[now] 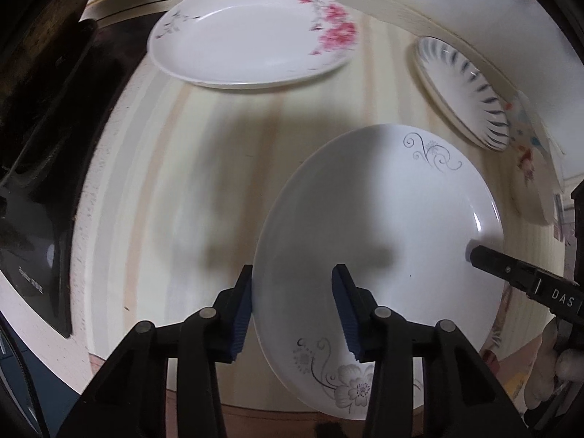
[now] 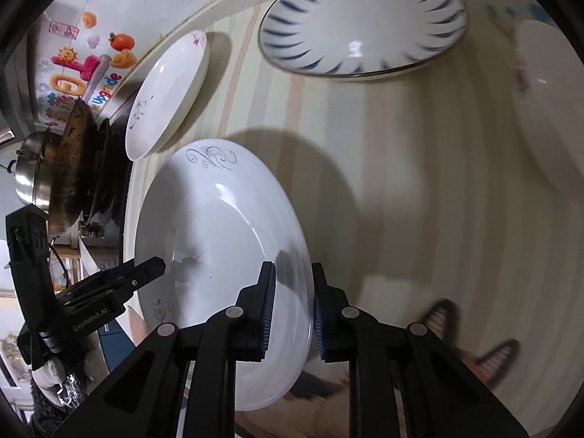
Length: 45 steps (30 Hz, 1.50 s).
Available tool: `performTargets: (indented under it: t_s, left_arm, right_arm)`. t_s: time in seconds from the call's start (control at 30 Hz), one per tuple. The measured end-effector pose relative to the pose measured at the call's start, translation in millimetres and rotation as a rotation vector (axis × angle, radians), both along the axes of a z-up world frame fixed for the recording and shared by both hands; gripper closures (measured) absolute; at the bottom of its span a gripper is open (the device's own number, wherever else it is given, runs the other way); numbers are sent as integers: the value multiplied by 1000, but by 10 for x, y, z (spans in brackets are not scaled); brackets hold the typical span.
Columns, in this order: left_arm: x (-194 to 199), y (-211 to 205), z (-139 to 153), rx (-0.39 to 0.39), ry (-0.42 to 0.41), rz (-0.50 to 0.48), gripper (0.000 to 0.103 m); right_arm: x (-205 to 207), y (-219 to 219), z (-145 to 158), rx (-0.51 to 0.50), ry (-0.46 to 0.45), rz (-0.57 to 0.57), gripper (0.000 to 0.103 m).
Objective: Organize plates and bowls
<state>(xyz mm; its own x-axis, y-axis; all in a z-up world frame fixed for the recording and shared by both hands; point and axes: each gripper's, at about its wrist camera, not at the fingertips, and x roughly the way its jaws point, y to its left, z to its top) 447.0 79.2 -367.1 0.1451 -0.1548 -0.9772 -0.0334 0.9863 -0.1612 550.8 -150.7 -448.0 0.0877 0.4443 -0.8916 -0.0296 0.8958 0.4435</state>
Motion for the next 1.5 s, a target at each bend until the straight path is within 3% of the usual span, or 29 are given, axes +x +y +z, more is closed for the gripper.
performTargets:
  t_s: [0.3, 0.73, 1.03, 1.27, 1.4, 1.5]
  left_arm:
    - [-199, -645, 180, -44, -36, -98, 64]
    - [-267, -1368, 6, -35, -8, -222, 64]
    - [-283, -1466, 2, 11, -1, -230, 64]
    - [-288, -1463, -62, 4, 18, -202, 64]
    - [-272, -1232, 235, -44, -14, -155, 63]
    - [-158, -803, 577, -66, -82, -77, 61]
  right_arm:
    - [-417, -651, 191, -30, -8, -89, 82]
    - [-750, -1506, 115, -53, 0, -217, 82]
    - [-741, -1571, -8, -33, 17, -220, 82]
    - [-661, -1450, -51, -40, 39, -200, 82]
    - [-646, -1479, 137, -57, 45, -214, 78]
    - [-661, -1471, 489, -83, 4, -230, 62]
